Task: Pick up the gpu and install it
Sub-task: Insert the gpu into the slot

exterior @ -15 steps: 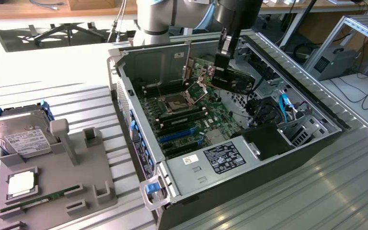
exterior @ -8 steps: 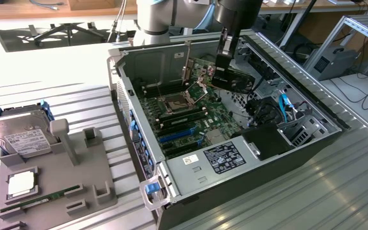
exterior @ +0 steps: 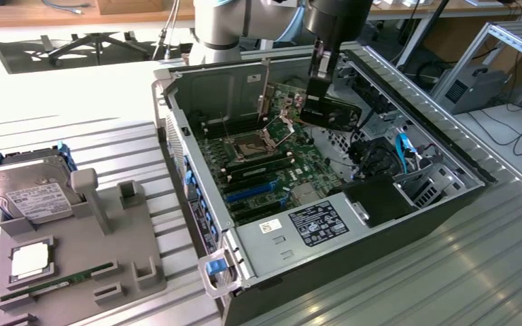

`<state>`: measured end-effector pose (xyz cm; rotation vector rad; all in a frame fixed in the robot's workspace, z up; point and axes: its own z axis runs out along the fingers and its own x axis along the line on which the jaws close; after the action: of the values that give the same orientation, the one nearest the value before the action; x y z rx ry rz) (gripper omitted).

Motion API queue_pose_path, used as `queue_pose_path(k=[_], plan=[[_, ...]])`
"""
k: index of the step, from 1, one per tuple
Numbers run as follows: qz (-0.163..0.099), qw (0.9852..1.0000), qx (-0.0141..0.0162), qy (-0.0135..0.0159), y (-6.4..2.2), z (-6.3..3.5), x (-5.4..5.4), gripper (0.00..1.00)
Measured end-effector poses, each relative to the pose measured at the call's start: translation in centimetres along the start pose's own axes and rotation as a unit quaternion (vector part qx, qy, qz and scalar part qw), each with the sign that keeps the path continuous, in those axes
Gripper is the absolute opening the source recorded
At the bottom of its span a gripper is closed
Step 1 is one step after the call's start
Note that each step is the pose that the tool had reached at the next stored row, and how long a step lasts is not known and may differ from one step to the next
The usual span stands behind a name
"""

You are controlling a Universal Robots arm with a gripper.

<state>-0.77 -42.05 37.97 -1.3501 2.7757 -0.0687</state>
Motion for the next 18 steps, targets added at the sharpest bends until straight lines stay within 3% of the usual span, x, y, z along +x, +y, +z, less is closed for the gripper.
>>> queue_pose_path(k=[18], plan=[[-0.047, 0.9989, -0.0014, -0.003, 0.0, 0.0, 0.0, 0.27]])
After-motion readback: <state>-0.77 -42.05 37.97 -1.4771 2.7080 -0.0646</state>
